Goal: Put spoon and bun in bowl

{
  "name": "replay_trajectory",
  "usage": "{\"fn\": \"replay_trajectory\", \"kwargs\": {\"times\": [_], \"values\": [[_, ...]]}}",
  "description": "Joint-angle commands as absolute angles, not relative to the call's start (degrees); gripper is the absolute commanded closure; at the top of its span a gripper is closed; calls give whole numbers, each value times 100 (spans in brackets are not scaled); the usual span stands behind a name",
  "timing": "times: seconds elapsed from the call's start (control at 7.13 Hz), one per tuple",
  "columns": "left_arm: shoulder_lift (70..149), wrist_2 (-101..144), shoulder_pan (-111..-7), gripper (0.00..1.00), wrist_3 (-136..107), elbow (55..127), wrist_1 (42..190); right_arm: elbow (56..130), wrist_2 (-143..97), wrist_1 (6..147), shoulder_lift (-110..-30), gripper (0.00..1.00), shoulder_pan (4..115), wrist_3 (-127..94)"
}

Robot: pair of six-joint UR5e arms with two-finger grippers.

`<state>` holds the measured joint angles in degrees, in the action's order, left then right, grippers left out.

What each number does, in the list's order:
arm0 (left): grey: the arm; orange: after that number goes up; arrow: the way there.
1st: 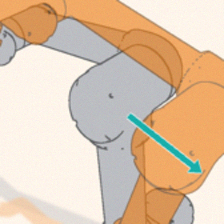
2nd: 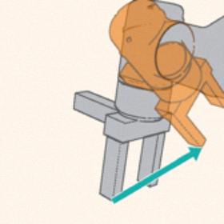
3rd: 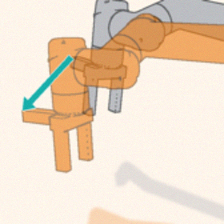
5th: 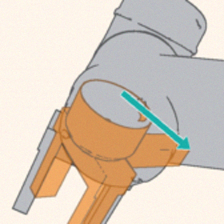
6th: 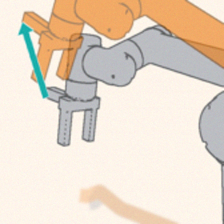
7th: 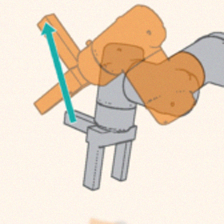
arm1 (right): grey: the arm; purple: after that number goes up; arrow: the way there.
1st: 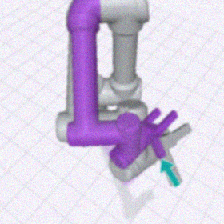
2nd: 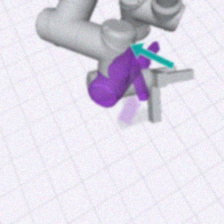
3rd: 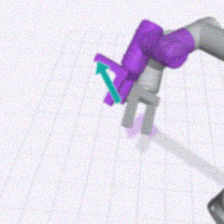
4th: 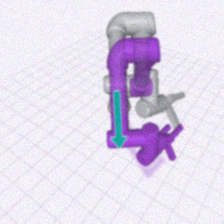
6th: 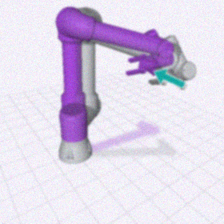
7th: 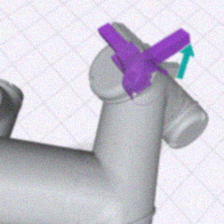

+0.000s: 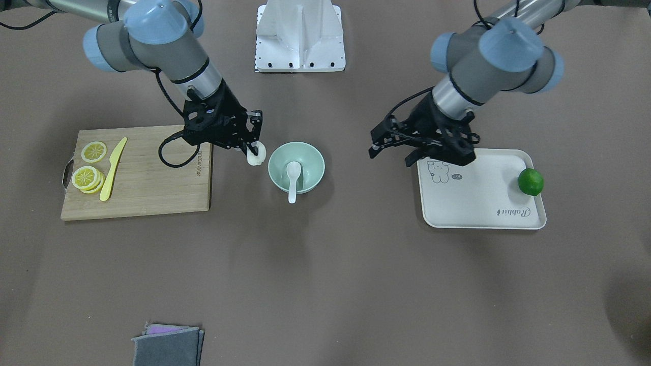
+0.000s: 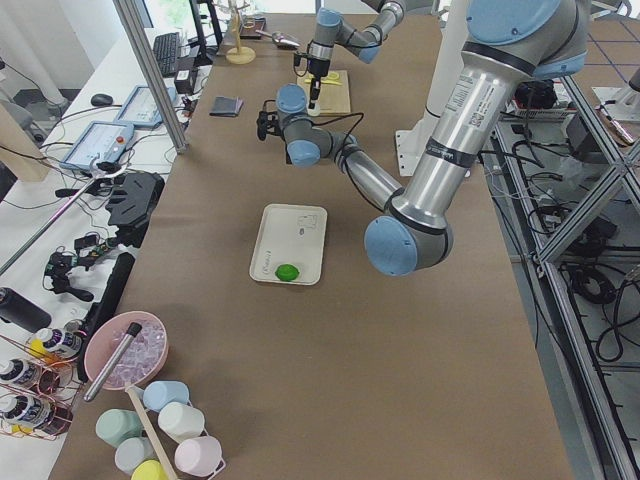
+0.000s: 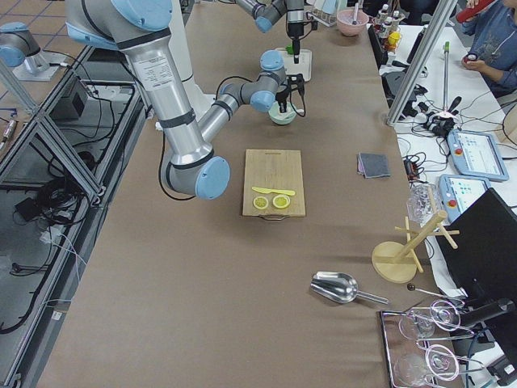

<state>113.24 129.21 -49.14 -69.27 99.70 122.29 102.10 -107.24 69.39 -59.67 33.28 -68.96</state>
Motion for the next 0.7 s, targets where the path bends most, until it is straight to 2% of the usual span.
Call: {"fn": "replay_trajectory", "kwargs": {"times": [0.0, 0.14, 0.42, 0.56], "values": [[10584, 13236, -5273, 2, -6452, 10318, 12278, 9697, -10277, 7005, -5328, 91, 3033, -7285], [10573, 13219, -5282, 2, -6460, 10353, 12270, 9668, -10040, 6987, -5326, 1, 2910, -7295], [10512, 13227, -5308, 2, -6495, 10379, 12252, 9913, -9826, 6996, -5483, 0, 2883, -7321], [10373, 13245, -5326, 2, -6513, 10458, 12235, 10323, -9852, 7031, -5885, 0, 2900, -7313]]}}
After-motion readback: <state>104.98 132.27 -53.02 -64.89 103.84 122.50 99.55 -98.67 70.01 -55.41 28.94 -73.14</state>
